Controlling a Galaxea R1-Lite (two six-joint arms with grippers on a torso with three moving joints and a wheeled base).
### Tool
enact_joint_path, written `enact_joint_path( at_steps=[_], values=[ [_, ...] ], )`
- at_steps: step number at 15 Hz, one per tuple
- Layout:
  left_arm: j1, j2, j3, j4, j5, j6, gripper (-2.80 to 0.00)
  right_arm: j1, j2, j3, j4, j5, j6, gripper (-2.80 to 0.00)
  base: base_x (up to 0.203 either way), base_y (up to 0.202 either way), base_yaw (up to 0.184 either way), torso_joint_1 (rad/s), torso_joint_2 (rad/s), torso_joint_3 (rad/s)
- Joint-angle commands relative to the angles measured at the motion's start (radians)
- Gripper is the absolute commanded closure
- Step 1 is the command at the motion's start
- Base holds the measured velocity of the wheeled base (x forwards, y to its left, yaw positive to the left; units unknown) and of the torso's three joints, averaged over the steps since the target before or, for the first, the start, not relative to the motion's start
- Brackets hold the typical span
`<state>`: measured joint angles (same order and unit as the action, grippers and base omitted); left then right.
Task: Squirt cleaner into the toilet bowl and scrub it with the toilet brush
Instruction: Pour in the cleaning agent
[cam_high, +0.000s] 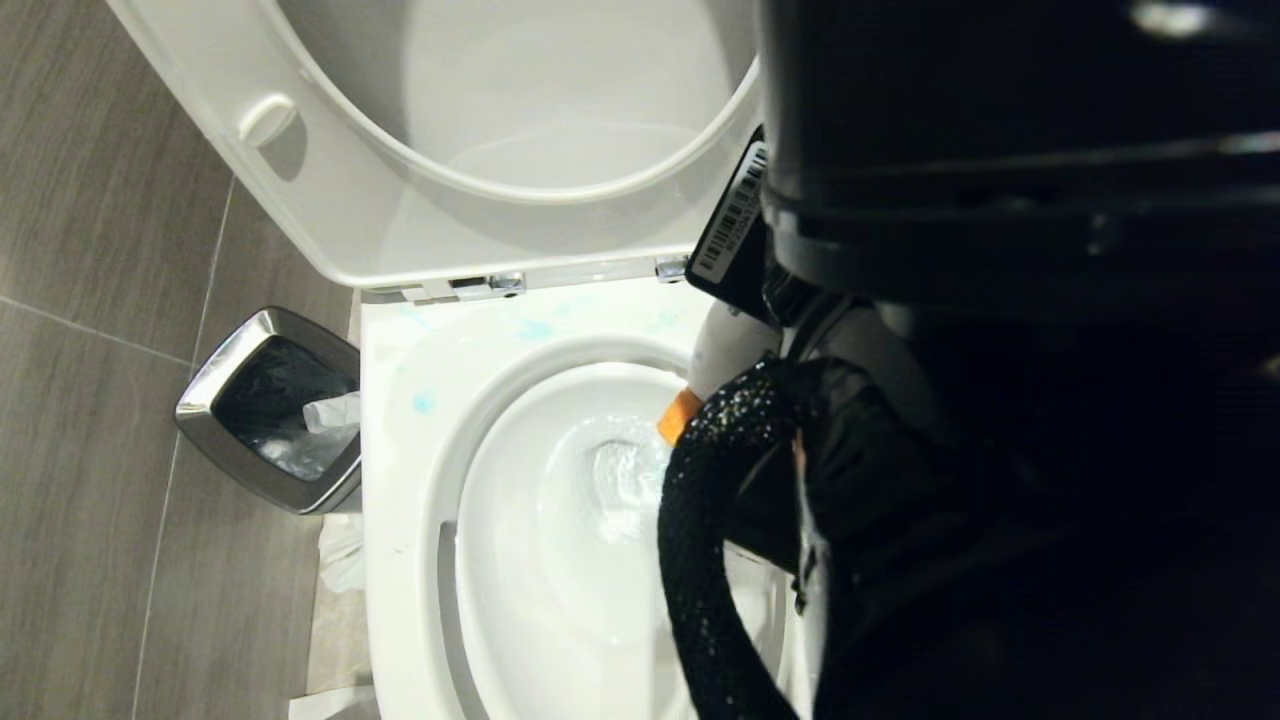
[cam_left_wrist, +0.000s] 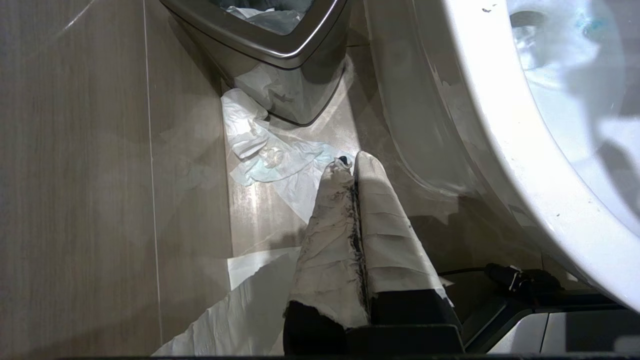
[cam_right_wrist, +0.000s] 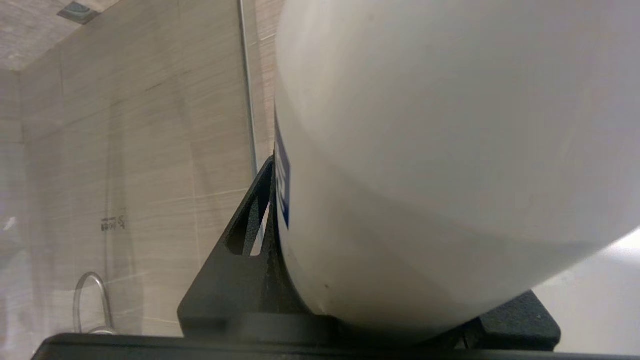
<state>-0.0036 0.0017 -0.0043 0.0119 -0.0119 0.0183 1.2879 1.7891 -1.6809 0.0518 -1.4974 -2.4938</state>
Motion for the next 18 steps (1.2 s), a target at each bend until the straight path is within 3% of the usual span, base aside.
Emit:
enact_joint_path(
  at_steps=[1,15,18],
  values=[
    [-0.001,0.001,0.000,0.000,0.000,0.000,0.00,-0.001,-0.004,0.003,0.002,-0.009,-0.016,0.00,0.000,0.000,0.000,0.000,0.00,0.000],
    [-0.001,0.001,0.000,0.000,0.000,0.000,0.00,-0.004,-0.002,0.011,-0.003,-0.018,-0.015,0.00,0.000,0.000,0.000,0.000,0.00,0.000],
    [-0.001,0.001,0.000,0.000,0.000,0.000,0.00,-0.022,-0.006,0.028,-0.096,-0.017,-0.007,0.00,0.000,0.000,0.000,0.000,0.00,0.000]
  ],
)
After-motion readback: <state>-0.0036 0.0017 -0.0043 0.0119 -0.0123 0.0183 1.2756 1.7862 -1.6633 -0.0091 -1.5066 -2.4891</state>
